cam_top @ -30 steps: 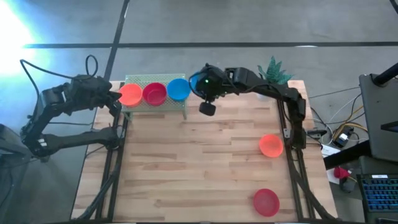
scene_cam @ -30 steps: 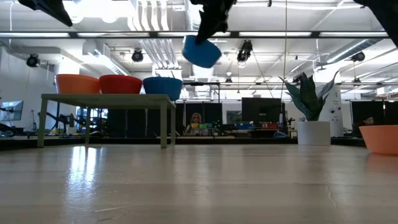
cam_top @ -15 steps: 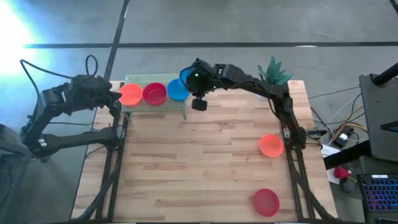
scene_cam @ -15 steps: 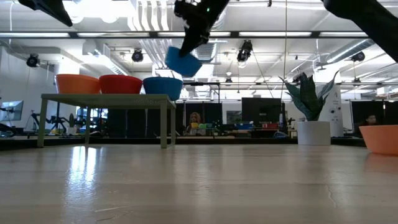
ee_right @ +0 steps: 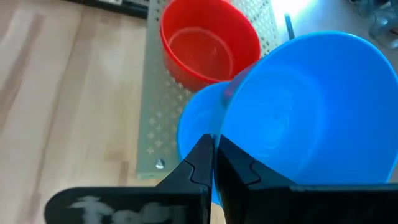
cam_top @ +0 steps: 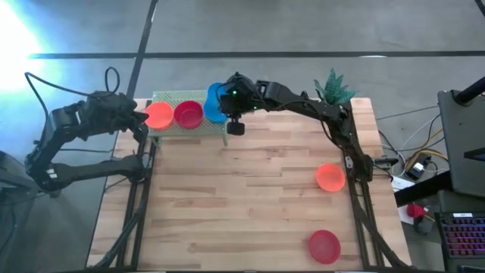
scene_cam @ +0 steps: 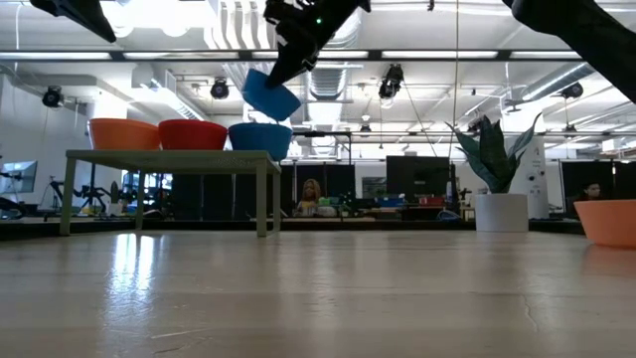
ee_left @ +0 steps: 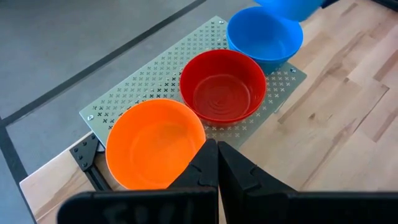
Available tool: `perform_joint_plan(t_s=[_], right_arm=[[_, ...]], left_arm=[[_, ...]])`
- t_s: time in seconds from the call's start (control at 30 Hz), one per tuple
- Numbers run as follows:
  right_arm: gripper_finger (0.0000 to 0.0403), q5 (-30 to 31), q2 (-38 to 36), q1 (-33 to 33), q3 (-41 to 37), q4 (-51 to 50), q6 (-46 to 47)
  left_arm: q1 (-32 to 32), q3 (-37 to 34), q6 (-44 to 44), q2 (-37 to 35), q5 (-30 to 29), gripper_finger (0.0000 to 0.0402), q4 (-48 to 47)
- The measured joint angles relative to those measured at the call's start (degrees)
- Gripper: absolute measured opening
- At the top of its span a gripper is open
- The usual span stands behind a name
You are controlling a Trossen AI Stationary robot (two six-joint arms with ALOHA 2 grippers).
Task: Pick & Place Mini bowls
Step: Stack the blue bowl on top of the other blue bowls on the shelf
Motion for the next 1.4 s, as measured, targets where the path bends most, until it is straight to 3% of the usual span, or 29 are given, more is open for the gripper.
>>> perform_joint_plan(t_s=[0.27,0.9,1.1,1.23,1.4], right_arm=[[0.0008,0.4,0.0,-0.1,-0.3,-0.5,-0.1],[0.0008,15.7,-2.0,-1.1,0.0,-21.2,11.4],[0.0008,14.7,-2.0,-1.2,-0.2,-25.8,13.5],[0.0008,9.6,-1.9,-1.2,-1.3,-25.4,13.6],[0.0008,9.2,-1.2,-1.2,-3.8,-23.4,13.0]], left_arm=[[0.0,0.0,0.0,0.0,0.0,0.0,0.0],[0.0,0.0,0.0,0.0,0.0,0.0,0.0],[0.0,0.0,0.0,0.0,0.0,0.0,0.0],[0.0,0.0,0.0,0.0,0.0,0.0,0.0],[0.0,0.0,0.0,0.0,0.0,0.0,0.0]])
